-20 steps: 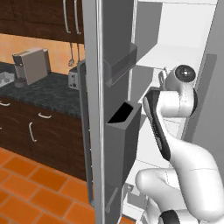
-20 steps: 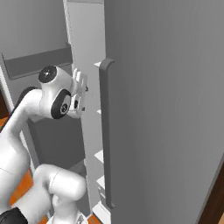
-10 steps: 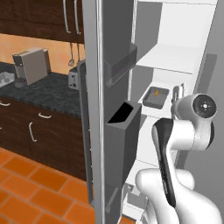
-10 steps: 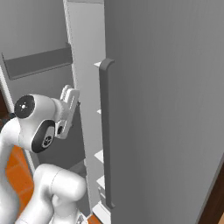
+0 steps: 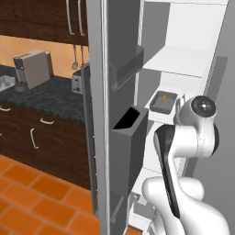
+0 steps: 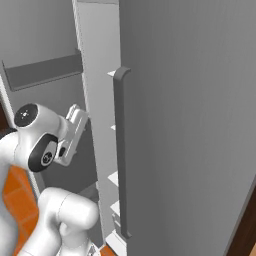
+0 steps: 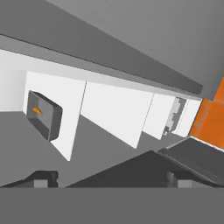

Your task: Take the meat container that has the shrimp and place it on the second highest rack of the freezer. Then take the vegetable container that has the sweet potato and garlic and place it on the highest rack of the freezer.

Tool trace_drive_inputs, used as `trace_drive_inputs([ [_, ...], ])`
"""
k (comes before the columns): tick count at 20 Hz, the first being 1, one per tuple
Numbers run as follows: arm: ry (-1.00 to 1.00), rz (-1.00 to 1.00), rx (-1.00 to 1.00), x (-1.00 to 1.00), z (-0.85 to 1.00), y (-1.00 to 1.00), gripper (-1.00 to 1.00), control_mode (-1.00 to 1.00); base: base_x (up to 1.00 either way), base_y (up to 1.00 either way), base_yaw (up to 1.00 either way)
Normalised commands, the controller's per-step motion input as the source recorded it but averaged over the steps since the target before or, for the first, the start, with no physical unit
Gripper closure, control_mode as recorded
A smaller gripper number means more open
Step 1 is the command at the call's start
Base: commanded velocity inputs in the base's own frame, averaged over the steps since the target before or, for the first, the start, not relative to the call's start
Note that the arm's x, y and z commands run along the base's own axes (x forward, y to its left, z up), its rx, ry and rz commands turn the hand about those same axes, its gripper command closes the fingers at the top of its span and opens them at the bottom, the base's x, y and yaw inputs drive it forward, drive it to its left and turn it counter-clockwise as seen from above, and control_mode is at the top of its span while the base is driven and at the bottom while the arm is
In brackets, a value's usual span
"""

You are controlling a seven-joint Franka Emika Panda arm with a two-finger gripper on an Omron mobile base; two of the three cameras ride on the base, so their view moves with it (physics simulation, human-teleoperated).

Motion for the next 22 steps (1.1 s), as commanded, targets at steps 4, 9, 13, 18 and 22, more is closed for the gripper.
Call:
trace_drive_inputs([
  [4,0.00,0.00,0.00,0.00,0.00,0.00,-1.00,1.00,-0.70,0.00,0.12],
  [9,0.00,0.00,0.00,0.00,0.00,0.00,-1.00,1.00,-1.00,0.13,0.29],
  [13,0.00,0.00,0.00,0.00,0.00,0.00,-1.00,1.00,-0.79,0.65,0.40],
  [18,0.00,0.00,0.00,0.00,0.00,0.00,-1.00,1.00,-0.38,0.80,0.61],
  [22,0.00,0.00,0.00,0.00,0.00,0.00,-1.00,1.00,-0.14,0.78,0.65],
])
